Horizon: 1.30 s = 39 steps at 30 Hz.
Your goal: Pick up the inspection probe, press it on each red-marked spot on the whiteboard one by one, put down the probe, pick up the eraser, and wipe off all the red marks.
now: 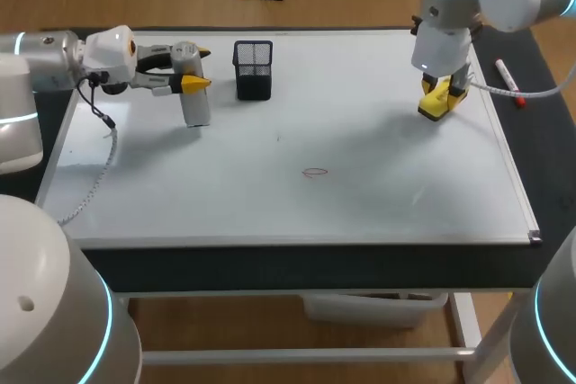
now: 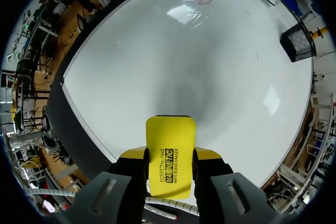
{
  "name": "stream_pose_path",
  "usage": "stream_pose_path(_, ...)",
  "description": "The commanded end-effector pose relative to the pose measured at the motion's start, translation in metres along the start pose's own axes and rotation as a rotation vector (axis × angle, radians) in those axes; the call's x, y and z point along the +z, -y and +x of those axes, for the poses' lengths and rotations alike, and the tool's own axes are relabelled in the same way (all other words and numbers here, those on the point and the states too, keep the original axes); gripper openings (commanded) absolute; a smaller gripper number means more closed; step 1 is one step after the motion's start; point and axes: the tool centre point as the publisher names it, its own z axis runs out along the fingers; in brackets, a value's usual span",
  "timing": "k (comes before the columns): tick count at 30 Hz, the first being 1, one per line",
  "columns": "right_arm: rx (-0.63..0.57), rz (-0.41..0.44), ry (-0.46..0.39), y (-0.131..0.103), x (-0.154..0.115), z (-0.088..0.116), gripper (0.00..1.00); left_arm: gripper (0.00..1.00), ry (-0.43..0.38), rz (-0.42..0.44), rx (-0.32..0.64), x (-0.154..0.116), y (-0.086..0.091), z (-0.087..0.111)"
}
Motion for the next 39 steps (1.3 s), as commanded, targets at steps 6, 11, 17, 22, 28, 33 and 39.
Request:
stream_pose_path(6, -0.002, 0.002, -0.002, 0.001, -0.001, 0.001, 0.00, 0.00, -0.106, 0.023, -0.015, 0.038, 0.005, 0.033)
stream_pose_path(11, -0.002, 0.002, -0.002, 0.001, -0.001, 0.001, 0.00, 0.00, -0.186, 0.044, -0.011, 0.062, 0.007, 0.055)
stream_pose_path(17, -0.002, 0.002, -0.002, 0.001, -0.001, 0.001, 0.00, 0.00, -0.304, 0.075, -0.021, 0.100, 0.002, 0.086)
stream_pose_path(22, -0.002, 0.002, -0.002, 0.001, -0.001, 0.001, 0.00, 0.00, -0.390, 0.078, -0.026, 0.129, -0.003, 0.104)
stream_pose_path(28, -0.002, 0.002, -0.002, 0.001, -0.001, 0.001, 0.00, 0.00, -0.451, 0.090, -0.039, 0.155, -0.005, 0.117)
stream_pose_path(33, -0.002, 0.002, -0.002, 0.001, -0.001, 0.001, 0.00, 0.00, -0.488, 0.089, -0.037, 0.171, -0.009, 0.126)
stream_pose_path(39, -0.002, 0.002, -0.002, 0.001, -0.001, 0.001, 0.00, 0.00, -0.517, 0.103, -0.028, 0.184, -0.012, 0.127)
